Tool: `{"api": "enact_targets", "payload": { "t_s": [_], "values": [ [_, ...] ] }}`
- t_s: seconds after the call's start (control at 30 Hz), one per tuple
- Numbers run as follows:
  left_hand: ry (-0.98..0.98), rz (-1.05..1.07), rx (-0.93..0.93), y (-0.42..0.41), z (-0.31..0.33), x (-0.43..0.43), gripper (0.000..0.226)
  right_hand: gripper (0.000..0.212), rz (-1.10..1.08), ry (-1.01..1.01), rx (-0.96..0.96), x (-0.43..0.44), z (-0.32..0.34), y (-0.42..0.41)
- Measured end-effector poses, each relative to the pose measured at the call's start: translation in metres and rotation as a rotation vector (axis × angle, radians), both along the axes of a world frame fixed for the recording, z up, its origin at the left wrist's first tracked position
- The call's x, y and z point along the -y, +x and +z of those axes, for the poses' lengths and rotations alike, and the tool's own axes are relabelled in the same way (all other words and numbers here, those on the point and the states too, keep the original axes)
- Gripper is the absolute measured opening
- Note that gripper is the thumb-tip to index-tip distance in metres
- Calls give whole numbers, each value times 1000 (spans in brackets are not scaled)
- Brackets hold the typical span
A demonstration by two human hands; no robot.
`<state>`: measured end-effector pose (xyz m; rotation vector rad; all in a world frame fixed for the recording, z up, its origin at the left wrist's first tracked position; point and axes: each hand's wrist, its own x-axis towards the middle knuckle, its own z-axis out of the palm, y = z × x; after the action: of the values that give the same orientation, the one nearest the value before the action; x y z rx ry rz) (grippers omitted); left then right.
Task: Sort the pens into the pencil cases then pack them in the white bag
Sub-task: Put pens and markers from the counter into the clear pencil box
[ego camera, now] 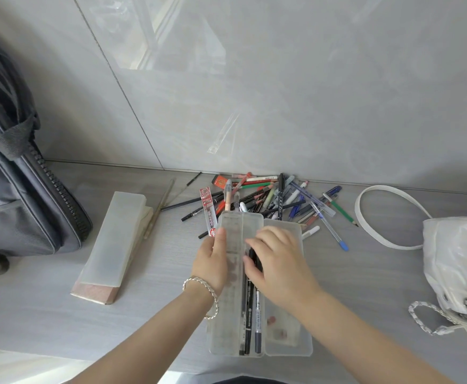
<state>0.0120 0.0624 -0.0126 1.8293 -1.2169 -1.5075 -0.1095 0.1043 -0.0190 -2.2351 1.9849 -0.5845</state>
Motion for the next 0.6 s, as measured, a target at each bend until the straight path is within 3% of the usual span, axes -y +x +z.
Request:
{"api": "enact_targets", "payload": {
  "t_s": [0.3, 0.4, 0.5, 0.6],
  "values": [
    [74, -47, 27, 18, -19, 19, 46, 41, 130, 123, -95, 31, -13, -3],
    [91, -33, 50, 28, -24, 31, 48, 48, 248, 301, 130, 59, -3, -7],
    [108, -58, 64, 37, -26, 48, 50, 25, 142, 273, 262, 112, 4, -9],
    [134, -74, 79, 44, -29, 61, 51, 20, -9, 377, 168, 174, -5, -5]
  ]
}}
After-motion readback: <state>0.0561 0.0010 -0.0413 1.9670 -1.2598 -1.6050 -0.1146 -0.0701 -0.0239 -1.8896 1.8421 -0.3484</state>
